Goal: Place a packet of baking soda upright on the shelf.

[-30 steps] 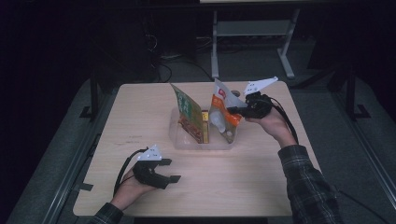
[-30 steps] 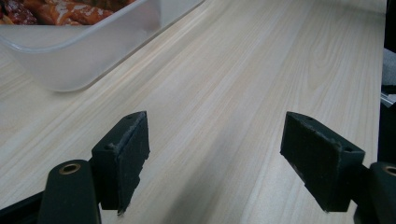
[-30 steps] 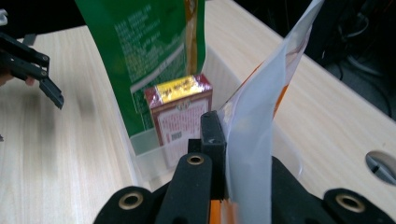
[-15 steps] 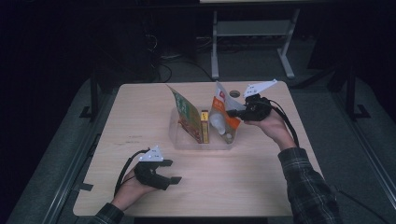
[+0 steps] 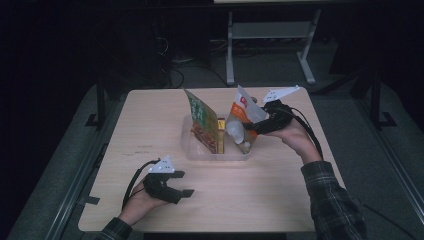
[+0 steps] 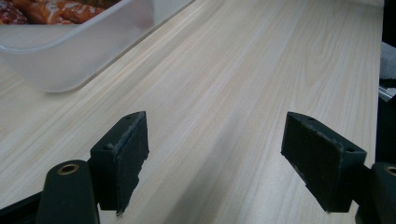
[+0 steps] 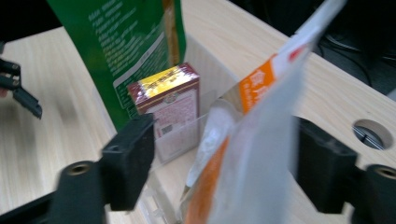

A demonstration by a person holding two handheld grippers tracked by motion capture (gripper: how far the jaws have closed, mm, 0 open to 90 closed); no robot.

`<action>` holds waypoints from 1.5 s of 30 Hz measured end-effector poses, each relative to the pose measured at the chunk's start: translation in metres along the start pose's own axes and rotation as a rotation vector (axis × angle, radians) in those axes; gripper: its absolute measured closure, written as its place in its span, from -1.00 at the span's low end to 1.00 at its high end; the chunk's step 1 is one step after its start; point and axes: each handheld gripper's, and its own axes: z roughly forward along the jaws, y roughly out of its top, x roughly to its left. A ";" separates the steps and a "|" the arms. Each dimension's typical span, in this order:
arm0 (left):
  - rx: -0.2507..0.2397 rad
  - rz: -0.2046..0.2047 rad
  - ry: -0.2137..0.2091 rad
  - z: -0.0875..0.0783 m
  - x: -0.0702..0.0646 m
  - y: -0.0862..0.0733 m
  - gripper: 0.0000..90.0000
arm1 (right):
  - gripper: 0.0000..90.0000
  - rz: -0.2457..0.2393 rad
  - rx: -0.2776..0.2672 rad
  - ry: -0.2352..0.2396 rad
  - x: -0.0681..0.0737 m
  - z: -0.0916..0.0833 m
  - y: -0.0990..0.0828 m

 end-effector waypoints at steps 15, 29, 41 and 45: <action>0.057 0.047 0.006 -0.008 0.003 -0.001 -0.52 | -0.54 0.021 -0.058 -0.027 0.010 -0.031 -0.036; 0.036 0.034 0.020 -0.018 -0.002 -0.011 -0.52 | -0.56 0.066 -0.017 0.019 0.045 -0.043 -0.109; 0.037 0.024 0.041 -0.025 -0.002 -0.026 -0.52 | -0.60 0.081 -0.013 0.033 0.077 -0.042 -0.141; 0.043 0.021 0.042 -0.026 -0.003 -0.032 -0.53 | -0.62 0.063 -0.001 0.018 0.088 -0.041 -0.150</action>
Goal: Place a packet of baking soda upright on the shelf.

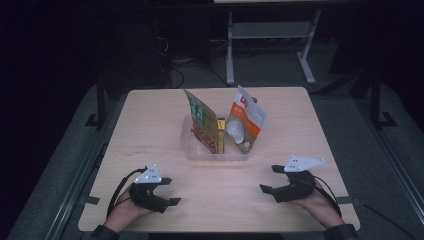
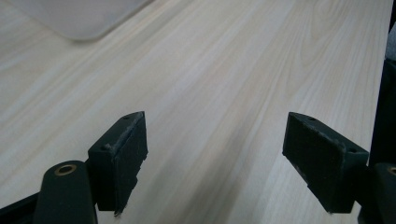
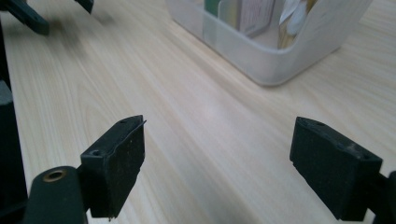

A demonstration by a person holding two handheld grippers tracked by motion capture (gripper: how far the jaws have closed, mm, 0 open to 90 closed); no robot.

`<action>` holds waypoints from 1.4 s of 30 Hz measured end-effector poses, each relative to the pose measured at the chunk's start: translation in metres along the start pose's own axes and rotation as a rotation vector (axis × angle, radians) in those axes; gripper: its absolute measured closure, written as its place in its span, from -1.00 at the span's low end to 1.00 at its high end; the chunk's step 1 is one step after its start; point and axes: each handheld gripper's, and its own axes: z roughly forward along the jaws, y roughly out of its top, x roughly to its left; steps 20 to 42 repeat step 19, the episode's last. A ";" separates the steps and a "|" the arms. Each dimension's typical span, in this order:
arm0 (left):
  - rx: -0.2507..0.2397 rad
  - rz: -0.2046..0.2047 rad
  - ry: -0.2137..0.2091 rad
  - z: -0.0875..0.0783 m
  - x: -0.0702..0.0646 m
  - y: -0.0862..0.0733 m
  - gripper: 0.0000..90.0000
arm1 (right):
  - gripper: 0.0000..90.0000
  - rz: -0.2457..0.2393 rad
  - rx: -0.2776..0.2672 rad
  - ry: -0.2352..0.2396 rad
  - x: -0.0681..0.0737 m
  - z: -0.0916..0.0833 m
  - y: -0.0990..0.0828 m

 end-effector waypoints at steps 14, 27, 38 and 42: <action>0.046 0.033 0.004 0.007 -0.007 -0.008 -0.61 | -0.62 -0.034 0.064 0.000 0.014 0.006 -0.016; 0.042 0.032 0.004 0.008 -0.006 -0.007 -0.61 | -0.63 -0.036 0.053 0.001 0.013 0.005 -0.016; 0.042 0.032 0.004 0.008 -0.006 -0.007 -0.61 | -0.63 -0.036 0.053 0.001 0.013 0.005 -0.016; 0.042 0.032 0.004 0.008 -0.006 -0.007 -0.61 | -0.63 -0.036 0.053 0.001 0.013 0.005 -0.016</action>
